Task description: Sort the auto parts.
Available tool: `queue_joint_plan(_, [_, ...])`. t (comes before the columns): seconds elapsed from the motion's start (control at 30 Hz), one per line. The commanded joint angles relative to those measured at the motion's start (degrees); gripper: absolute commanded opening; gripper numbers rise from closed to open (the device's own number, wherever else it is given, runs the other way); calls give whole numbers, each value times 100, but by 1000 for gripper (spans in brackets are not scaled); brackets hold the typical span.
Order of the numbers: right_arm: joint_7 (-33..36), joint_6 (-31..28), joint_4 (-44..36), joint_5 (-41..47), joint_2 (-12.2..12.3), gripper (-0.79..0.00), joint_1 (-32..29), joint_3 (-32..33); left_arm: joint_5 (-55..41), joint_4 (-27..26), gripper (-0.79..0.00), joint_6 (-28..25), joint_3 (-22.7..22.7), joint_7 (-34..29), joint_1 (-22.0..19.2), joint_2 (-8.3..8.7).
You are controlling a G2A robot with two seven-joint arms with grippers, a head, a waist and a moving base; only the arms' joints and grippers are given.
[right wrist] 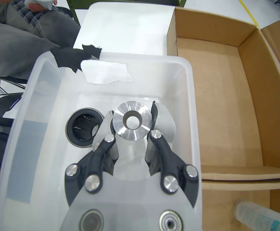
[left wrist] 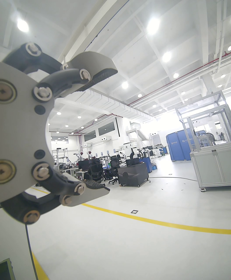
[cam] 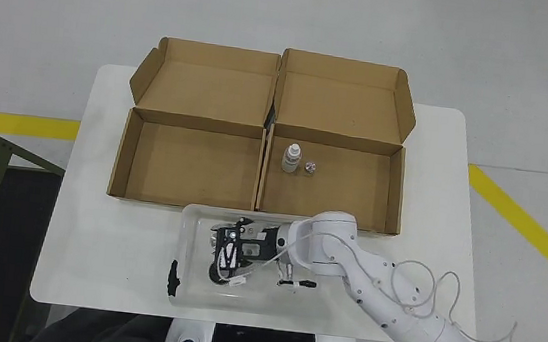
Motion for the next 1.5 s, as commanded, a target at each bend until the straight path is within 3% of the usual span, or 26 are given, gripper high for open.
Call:
queue_joint_plan(0.0, [-29,-13,-105,19,14,-785,-23,65,0,0,0,0,0,0,0,0])
queue_joint_plan(0.8, [-638,56,-1015,331,190,-785,-315,1070,0,0,0,0,0,0,0,0])
queue_joint_plan(1.47, [-1021,415,-1085,477,186,-785,-271,1446,0,0,0,0,0,0,0,0])
